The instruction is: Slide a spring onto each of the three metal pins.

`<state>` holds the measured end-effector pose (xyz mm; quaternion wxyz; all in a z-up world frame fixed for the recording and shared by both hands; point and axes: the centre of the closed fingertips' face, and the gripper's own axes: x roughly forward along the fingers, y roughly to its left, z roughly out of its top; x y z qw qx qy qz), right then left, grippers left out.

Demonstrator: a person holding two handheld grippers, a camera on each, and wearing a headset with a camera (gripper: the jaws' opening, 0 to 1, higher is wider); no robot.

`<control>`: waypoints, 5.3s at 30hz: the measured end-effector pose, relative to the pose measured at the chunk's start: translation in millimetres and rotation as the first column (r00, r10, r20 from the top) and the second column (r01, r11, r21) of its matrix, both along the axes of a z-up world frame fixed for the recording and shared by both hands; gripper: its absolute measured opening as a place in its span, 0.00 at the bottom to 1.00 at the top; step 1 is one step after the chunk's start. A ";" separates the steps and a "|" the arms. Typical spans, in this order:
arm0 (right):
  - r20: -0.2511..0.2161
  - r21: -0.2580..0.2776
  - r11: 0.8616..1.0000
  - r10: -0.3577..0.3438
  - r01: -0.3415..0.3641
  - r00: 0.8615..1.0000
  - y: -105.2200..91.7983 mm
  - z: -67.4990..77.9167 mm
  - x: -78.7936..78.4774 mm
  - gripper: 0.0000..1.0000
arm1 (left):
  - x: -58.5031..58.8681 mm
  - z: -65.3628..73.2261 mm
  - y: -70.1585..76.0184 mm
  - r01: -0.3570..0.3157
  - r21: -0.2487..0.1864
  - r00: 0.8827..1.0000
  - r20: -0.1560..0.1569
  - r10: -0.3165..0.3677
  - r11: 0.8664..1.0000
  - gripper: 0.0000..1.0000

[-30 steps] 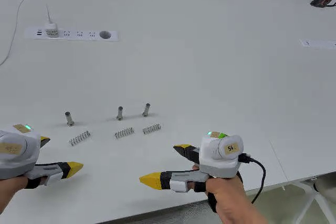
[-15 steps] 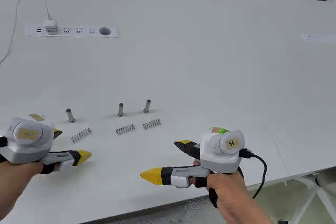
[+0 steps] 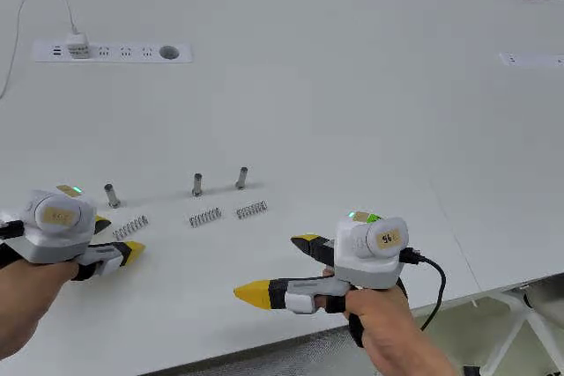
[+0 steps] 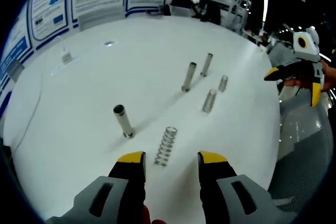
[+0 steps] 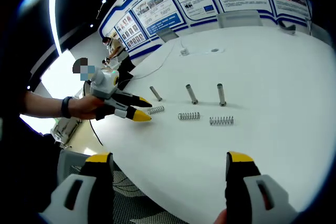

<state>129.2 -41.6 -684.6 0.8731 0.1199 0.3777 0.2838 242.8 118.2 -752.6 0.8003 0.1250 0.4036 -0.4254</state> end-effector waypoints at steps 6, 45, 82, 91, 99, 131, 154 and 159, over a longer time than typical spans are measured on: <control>0.000 0.002 1.000 -0.002 0.002 1.000 0.2 0.8 -0.2 0.90 | 3.0 -6.7 -1.6 -0.007 0.018 1.000 -0.007 0.007 1.000 0.34; 0.001 0.054 0.998 0.026 -0.026 1.000 16.9 6.0 -3.1 0.82 | -18.5 23.1 10.8 0.000 0.032 0.999 0.046 -0.001 1.000 0.11; 0.012 0.168 0.978 0.125 -0.126 0.992 47.5 20.9 4.7 0.70 | -73.6 77.6 -16.7 0.206 -0.041 0.973 0.118 -0.200 0.978 0.11; 0.035 0.266 0.953 0.144 -0.148 0.989 63.9 42.6 10.7 0.59 | -84.6 102.9 -41.9 0.287 -0.067 0.947 0.168 -0.273 0.956 0.11; 0.029 0.347 0.926 0.151 -0.151 0.988 71.6 57.8 14.9 0.49 | -92.2 117.6 -60.4 0.348 -0.063 0.921 0.210 -0.329 0.935 0.11; -0.010 0.457 0.875 0.183 -0.159 0.983 81.2 71.3 12.4 0.14 | -107.3 123.2 -77.8 0.452 -0.047 0.869 0.248 -0.428 0.891 0.10; 0.068 0.086 0.853 0.510 -0.515 0.857 80.9 74.8 2.5 0.13 | -113.9 133.9 -94.3 0.606 -0.087 0.781 0.254 -0.571 0.791 0.10; 0.078 0.012 0.804 0.591 -0.594 0.803 82.6 77.4 -1.9 0.13 | -118.4 135.7 -95.3 0.622 -0.117 0.773 0.246 -0.585 0.774 0.10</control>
